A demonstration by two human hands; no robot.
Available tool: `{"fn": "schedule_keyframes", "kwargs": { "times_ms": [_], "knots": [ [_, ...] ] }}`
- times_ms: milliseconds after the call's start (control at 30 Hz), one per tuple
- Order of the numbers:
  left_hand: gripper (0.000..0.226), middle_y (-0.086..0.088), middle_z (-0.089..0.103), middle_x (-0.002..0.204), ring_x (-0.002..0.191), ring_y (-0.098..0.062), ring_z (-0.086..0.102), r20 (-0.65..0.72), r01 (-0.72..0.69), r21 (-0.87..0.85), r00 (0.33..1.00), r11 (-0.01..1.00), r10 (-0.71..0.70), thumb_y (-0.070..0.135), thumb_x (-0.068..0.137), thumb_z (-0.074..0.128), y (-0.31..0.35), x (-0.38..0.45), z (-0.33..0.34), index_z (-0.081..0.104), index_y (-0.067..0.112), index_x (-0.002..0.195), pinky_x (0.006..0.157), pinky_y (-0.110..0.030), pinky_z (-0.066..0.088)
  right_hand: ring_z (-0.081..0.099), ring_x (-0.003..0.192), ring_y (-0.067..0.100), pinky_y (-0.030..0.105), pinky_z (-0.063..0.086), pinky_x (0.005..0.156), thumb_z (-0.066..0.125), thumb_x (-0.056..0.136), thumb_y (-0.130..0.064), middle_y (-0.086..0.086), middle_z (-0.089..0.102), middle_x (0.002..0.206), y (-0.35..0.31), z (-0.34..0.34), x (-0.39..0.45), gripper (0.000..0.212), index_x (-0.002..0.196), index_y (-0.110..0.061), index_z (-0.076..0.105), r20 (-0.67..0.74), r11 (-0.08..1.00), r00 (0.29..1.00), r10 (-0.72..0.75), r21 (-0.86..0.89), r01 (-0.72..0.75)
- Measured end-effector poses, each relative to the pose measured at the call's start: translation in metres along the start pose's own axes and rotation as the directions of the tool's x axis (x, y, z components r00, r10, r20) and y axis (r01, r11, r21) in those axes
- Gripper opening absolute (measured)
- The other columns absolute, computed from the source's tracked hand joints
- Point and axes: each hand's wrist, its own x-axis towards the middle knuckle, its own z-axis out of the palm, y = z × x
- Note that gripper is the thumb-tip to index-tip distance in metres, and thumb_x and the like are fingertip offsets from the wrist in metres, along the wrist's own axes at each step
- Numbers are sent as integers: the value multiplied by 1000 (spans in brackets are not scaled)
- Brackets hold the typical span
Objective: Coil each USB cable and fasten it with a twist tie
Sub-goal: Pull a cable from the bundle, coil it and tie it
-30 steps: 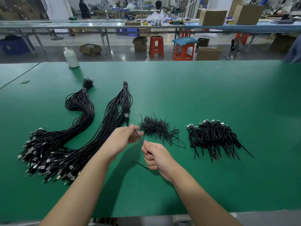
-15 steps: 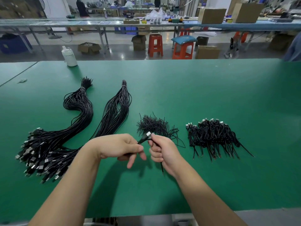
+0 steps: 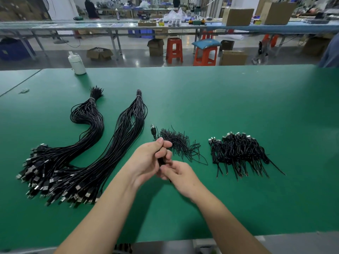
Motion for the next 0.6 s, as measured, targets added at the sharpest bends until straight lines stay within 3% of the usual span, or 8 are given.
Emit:
{"fn": "schedule_keyframes", "kwargs": {
  "times_ms": [133,233,300,367,433,533,567,600],
  "knots": [
    [32,-9,52,59,64,-24,58,128,4,106,992,994,-18,26,95,51,-7,-3,-1,64,8,72,72,-36,53,65,85,4,20,53,83,75,84,1,-9,69,89,6,-4,1,27,104,-13,63,-48,986,997,-58,151,64],
    [34,-15,69,73,69,-25,65,203,33,230,976,973,-81,28,94,53,-3,-6,-4,73,10,73,64,-34,55,61,72,7,38,57,82,79,79,-4,-11,63,71,10,-6,4,20,92,-8,65,-128,995,988,-82,48,88],
    [38,-21,73,85,71,-26,66,189,57,337,974,940,-127,27,98,50,1,-5,-8,76,6,79,60,-36,55,64,71,11,51,58,85,79,80,-5,0,69,81,10,-6,3,25,103,-11,68,-156,998,987,-41,42,48],
    [42,-23,74,90,84,-34,69,92,56,498,989,865,-117,22,103,46,0,-2,-11,76,3,82,81,-47,59,65,78,12,47,57,85,73,84,-9,5,71,98,13,-8,3,26,106,-22,67,-196,992,977,-85,-108,65],
    [42,-20,74,89,93,-38,69,-41,40,743,999,668,-14,25,105,44,-5,0,-7,71,3,82,91,-45,54,58,82,15,40,52,81,62,91,-14,0,62,100,20,-7,2,19,109,-20,61,-187,888,959,-214,-446,111],
    [45,-15,68,87,87,-36,64,-65,70,997,973,-17,220,40,104,33,-15,-5,6,54,13,75,68,-32,40,57,95,29,46,47,81,47,98,-14,3,49,111,25,-1,0,26,124,-16,49,-164,753,961,-221,-655,61],
    [45,-14,68,90,87,-36,63,-20,79,974,963,-211,270,42,104,27,-17,-7,7,53,15,79,66,-34,35,58,98,32,48,47,81,44,100,-14,5,46,116,25,0,-1,28,128,-14,45,-170,743,963,-208,-668,42],
    [45,-12,67,92,88,-36,63,12,85,946,956,-314,292,44,104,23,-19,-8,6,53,16,86,66,-35,33,58,97,33,49,46,81,41,102,-15,6,45,118,25,0,-2,28,130,-13,44,-170,731,964,-202,-681,33]
  ]
}}
